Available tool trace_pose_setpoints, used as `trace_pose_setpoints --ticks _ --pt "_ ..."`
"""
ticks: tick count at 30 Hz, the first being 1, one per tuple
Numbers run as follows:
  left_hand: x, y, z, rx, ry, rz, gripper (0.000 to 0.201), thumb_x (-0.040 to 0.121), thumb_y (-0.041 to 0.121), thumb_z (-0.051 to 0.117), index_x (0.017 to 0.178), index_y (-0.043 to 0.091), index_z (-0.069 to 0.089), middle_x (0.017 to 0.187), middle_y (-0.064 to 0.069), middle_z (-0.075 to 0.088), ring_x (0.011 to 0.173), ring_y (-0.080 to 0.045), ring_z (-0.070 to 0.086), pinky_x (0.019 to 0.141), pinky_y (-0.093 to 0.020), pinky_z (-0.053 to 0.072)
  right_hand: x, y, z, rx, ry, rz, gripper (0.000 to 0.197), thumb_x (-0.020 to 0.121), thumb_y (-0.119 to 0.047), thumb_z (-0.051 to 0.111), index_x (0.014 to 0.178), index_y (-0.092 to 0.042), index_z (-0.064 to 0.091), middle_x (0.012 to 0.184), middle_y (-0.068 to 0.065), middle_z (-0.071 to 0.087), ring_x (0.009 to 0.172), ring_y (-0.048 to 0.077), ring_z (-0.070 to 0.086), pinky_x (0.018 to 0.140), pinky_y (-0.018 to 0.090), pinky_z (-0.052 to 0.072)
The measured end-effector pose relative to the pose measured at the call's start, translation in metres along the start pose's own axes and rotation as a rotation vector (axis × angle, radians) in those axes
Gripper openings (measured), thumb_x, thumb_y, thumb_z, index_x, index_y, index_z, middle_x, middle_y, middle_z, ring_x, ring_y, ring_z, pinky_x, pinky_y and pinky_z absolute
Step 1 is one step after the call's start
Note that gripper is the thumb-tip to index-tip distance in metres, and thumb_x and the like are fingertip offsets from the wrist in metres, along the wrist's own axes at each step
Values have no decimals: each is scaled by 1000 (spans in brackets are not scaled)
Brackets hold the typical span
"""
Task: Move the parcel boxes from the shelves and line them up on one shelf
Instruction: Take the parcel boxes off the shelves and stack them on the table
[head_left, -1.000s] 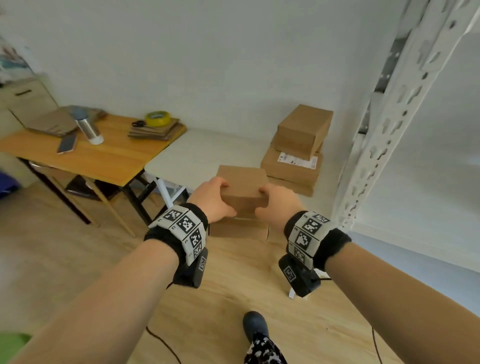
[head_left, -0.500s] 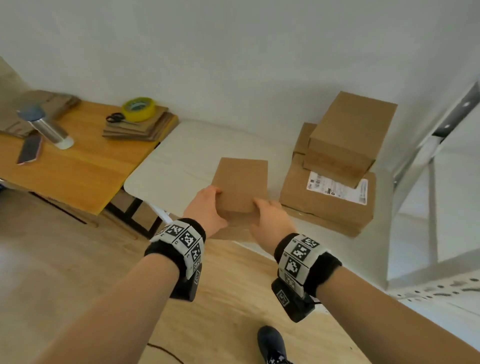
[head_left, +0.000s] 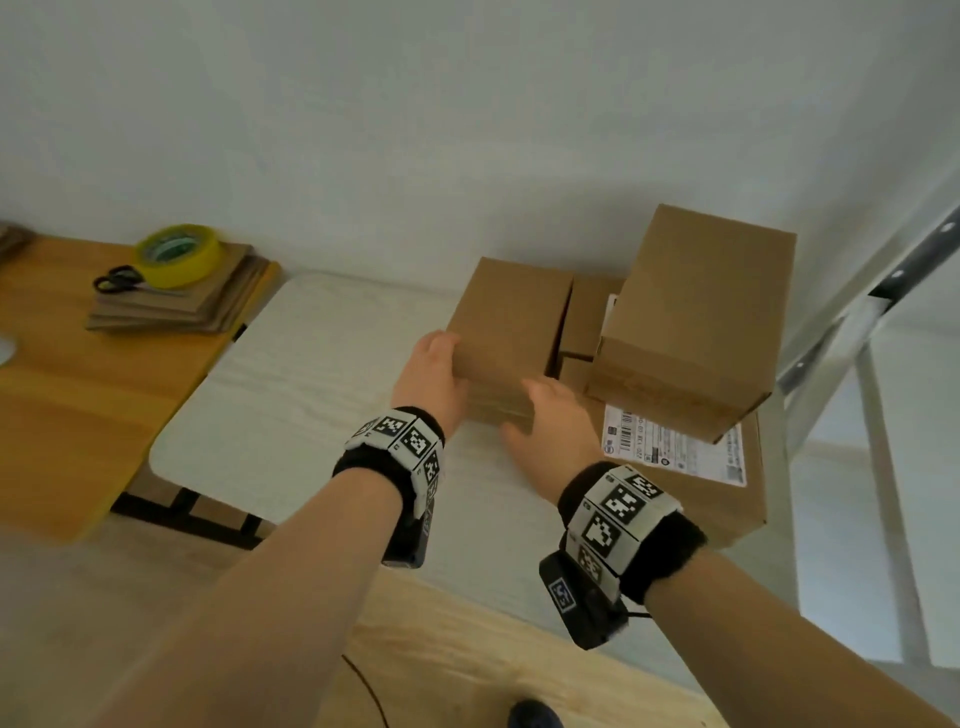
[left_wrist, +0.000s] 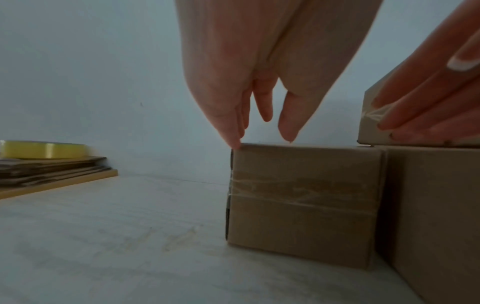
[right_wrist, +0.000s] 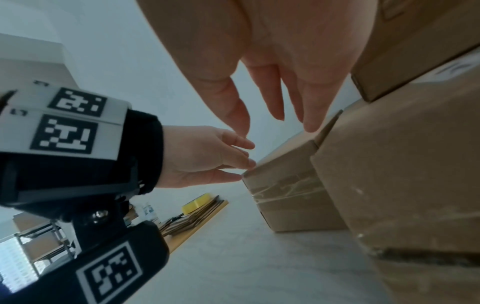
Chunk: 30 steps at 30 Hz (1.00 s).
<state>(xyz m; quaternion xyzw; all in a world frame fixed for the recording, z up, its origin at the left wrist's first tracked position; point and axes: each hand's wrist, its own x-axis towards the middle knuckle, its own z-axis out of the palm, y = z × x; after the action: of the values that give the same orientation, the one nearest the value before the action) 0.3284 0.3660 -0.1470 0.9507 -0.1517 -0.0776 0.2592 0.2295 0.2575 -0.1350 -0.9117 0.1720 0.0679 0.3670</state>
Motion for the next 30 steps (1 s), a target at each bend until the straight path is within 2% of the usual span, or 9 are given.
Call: trace_pose_setpoints --ticks 3,5,10,14,18,20,24,27,30 --pt "-7 4 -1 1 -12 52 50 87 0 51 135 8 42 141 -11 40 125 -25 44 103 -31 35 -3 0 -6 22 70 -24 40 89 -18 52 128 -12 49 128 8 49 112 20 50 95 28 41" --pt "-18 8 -6 11 -17 62 50 88 1 49 136 10 41 141 -11 40 126 -24 43 103 -29 34 -10 -2 -10 9 88 -37 35 88 -18 52 122 -13 54 120 7 53 105 18 52 88 25 41" --pt "-57 23 -26 11 19 93 45 91 14 51 136 14 43 133 -9 51 121 -24 49 103 -37 38 -46 -10 -29 -32 102 -39 38 91 -23 50 128 -16 52 126 5 53 112 19 52 91 27 41" --pt "-107 43 -49 11 59 172 40 93 19 50 133 16 47 130 -4 55 118 -20 53 101 -35 41 -98 -22 -47 -33 140 -82 37 93 -21 48 130 -16 50 129 5 52 113 19 52 91 27 41" --pt "-179 64 -76 -3 113 273 33 94 20 47 126 19 54 123 -2 61 111 -20 57 97 -39 45 -174 -36 -61 -50 217 -163 36 92 -20 46 127 -15 54 128 7 55 113 21 54 88 27 42" --pt "-200 74 -85 -3 129 302 30 96 21 45 123 19 56 119 -1 63 108 -19 59 94 -39 47 -196 -39 -65 -39 241 -169 36 92 -20 46 126 -15 55 127 7 56 113 22 54 89 28 43" --pt "-275 100 -105 5 176 383 28 96 20 44 120 19 59 118 0 64 106 -18 59 93 -38 47 -274 -38 -81 -67 332 -216 31 93 -21 46 121 -16 59 122 4 60 108 20 57 83 25 42" --pt "-322 118 -110 17 179 431 28 96 20 43 117 21 60 117 1 64 105 -16 59 92 -37 48 -327 -34 -93 -59 371 -221 30 92 -17 44 115 -14 63 116 7 64 106 23 59 89 32 48" --pt "-359 142 -110 22 188 483 26 95 22 44 112 25 63 114 5 65 102 -13 59 90 -36 49 -369 -24 -109 -33 438 -187 30 92 -17 44 113 -18 64 113 4 66 104 23 60 89 33 49"
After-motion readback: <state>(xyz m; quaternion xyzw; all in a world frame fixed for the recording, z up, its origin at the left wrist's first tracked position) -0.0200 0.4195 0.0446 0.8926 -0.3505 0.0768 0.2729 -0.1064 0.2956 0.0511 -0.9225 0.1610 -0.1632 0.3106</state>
